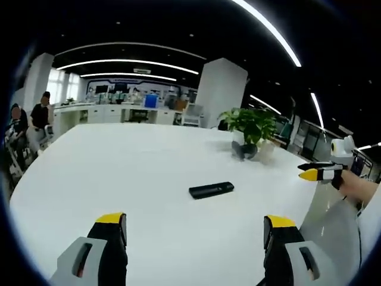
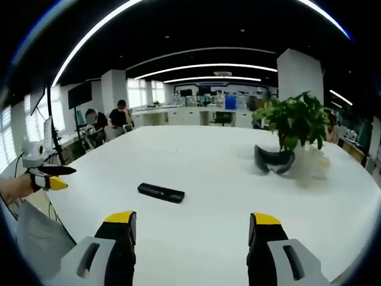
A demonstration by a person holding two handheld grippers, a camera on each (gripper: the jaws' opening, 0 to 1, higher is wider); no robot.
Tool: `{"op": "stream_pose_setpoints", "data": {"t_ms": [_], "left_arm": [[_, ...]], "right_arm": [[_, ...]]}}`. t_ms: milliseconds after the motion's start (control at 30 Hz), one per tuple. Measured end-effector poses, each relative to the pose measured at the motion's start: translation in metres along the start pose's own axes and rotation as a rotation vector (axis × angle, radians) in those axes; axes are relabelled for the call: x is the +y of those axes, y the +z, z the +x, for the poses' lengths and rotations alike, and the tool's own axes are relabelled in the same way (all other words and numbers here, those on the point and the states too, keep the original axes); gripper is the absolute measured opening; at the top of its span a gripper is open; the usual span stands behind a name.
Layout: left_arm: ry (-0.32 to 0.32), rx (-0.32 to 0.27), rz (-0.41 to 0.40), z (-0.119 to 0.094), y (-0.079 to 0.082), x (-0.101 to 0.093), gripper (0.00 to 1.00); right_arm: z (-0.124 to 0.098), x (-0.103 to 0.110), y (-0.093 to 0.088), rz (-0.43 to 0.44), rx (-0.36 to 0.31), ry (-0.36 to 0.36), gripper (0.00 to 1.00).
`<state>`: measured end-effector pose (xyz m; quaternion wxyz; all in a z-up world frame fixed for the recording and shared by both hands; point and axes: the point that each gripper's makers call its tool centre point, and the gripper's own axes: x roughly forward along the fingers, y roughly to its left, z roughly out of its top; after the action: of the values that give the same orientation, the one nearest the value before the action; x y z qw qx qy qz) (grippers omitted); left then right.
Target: Press the specified remote control buttons in sequence, fully releasing each button before pressing the next.
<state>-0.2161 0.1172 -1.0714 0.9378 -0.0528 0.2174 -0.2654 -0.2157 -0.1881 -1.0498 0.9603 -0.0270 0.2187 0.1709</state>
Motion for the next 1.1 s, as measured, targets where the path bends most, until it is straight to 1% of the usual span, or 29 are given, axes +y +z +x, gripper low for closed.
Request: {"op": "stream_pose_setpoints", "data": {"t_ms": [67,133,167,267,333,400,500,633,733,767,833,867,933,967,1000,1067,1100], "left_arm": [[-0.018,0.002,0.007,0.003,0.0,-0.001,0.99],[-0.015,0.022,0.023,0.006,-0.001,0.0,0.99],[-0.012,0.021,0.025,0.006,-0.001,0.001,0.99],[-0.018,0.01,0.016,0.008,0.002,0.001,1.0],[-0.013,0.01,0.018,0.009,0.004,0.002,1.0],[-0.005,0.006,0.014,0.008,0.005,0.003,1.0],[-0.011,-0.006,0.0,0.005,0.009,0.001,1.0],[-0.017,-0.015,0.02,0.003,0.011,-0.002,1.0],[-0.021,-0.027,0.022,0.004,0.015,-0.003,1.0],[-0.037,-0.032,0.02,0.005,0.018,-0.006,1.0],[-0.058,-0.032,0.026,0.011,0.021,-0.008,1.0],[-0.069,-0.022,0.035,0.015,0.02,-0.009,1.0],[-0.119,0.067,0.044,0.024,0.009,-0.013,1.0],[-0.151,0.098,0.055,0.03,0.006,-0.016,1.0],[-0.166,0.115,0.059,0.035,0.005,-0.017,1.0],[-0.208,0.146,0.069,0.045,0.005,-0.023,1.0],[-0.209,0.147,0.073,0.05,0.007,-0.022,1.0]], "right_arm": [[0.0,0.0,-0.003,-0.001,0.015,-0.003,0.76],[-0.001,0.0,-0.004,0.009,0.018,0.001,0.76],[-0.001,0.001,-0.003,0.008,0.016,0.008,0.76],[-0.002,-0.002,-0.002,-0.001,0.013,0.002,0.75],[-0.002,-0.005,-0.002,0.012,0.007,0.005,0.74],[-0.001,-0.005,-0.003,0.017,0.01,0.009,0.74],[-0.001,-0.006,-0.005,0.013,0.009,-0.003,0.74],[-0.002,-0.006,-0.006,0.044,-0.01,-0.007,0.74],[-0.001,-0.006,-0.009,0.044,-0.003,0.0,0.73],[0.0,-0.006,-0.01,0.043,0.006,0.005,0.73],[0.001,-0.006,-0.008,0.033,0.003,0.004,0.73],[0.001,-0.006,-0.007,0.031,0.002,0.005,0.73],[0.001,-0.005,-0.007,0.033,0.0,0.008,0.71],[0.002,-0.001,-0.008,0.026,0.0,0.028,0.7],[0.002,0.003,-0.009,0.016,0.003,0.045,0.68],[0.004,0.01,-0.016,-0.004,0.036,0.074,0.65],[0.005,0.012,-0.018,-0.01,0.045,0.078,0.65]]}}
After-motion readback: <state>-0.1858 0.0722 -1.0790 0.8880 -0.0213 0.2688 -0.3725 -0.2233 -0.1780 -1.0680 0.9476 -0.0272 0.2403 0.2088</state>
